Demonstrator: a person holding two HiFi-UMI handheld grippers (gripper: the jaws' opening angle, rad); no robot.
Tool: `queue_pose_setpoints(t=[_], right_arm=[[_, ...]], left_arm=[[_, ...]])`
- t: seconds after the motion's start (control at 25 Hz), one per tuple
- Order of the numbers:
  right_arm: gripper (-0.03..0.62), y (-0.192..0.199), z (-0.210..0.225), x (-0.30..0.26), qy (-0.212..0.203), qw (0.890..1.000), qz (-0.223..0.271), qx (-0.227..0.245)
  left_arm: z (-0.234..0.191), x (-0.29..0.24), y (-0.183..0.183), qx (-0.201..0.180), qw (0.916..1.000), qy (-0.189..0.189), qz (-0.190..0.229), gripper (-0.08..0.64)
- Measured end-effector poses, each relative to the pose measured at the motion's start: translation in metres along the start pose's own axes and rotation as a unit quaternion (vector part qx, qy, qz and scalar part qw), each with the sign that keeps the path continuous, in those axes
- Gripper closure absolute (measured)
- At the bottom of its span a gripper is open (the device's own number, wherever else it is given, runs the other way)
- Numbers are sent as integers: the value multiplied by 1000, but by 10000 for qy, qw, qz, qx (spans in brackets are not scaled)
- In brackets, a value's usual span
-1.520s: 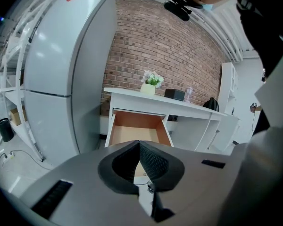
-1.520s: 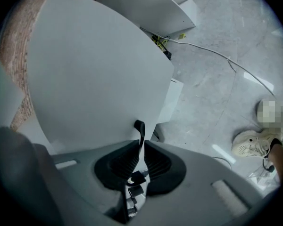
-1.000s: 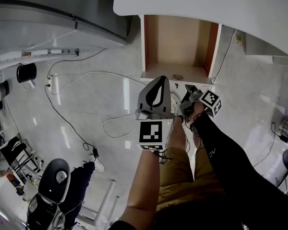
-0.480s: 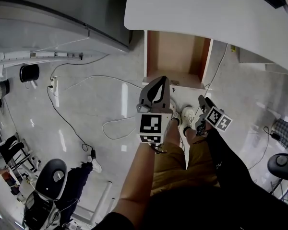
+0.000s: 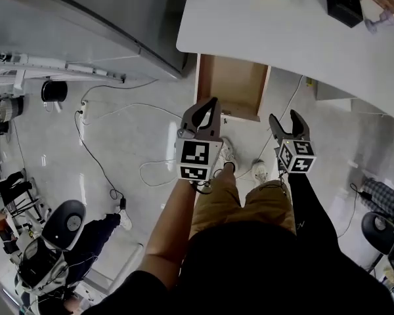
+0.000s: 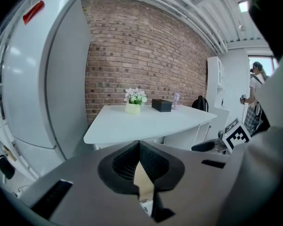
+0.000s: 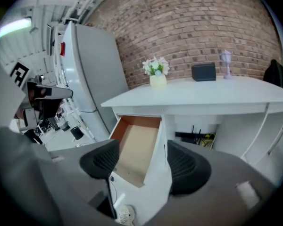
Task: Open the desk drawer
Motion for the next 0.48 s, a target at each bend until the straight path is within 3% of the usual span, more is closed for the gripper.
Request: queue_pose_setpoints(t=[0.2, 0.28, 0.48], right_arm=[[281, -63, 2, 33, -601, 9968, 483, 230], [210, -87, 6, 49, -819, 9929, 769, 379], [125, -139, 12, 91, -1410, 9765, 1307, 976]], left_arm=[[35, 16, -37, -146, 9995, -285, 78, 552], [53, 22, -45, -180, 9991, -365, 88, 552], [95, 37, -72, -400, 9977, -475, 281, 552]])
Point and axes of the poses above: the fingertips, and each gripper's own axes: x backward along the fingers, z to its right, y out of its underside, the point moved 5 cm from there along x, backward along the fingers, and after that the axes turned 9 degrees about z, right-handed, at the moved point
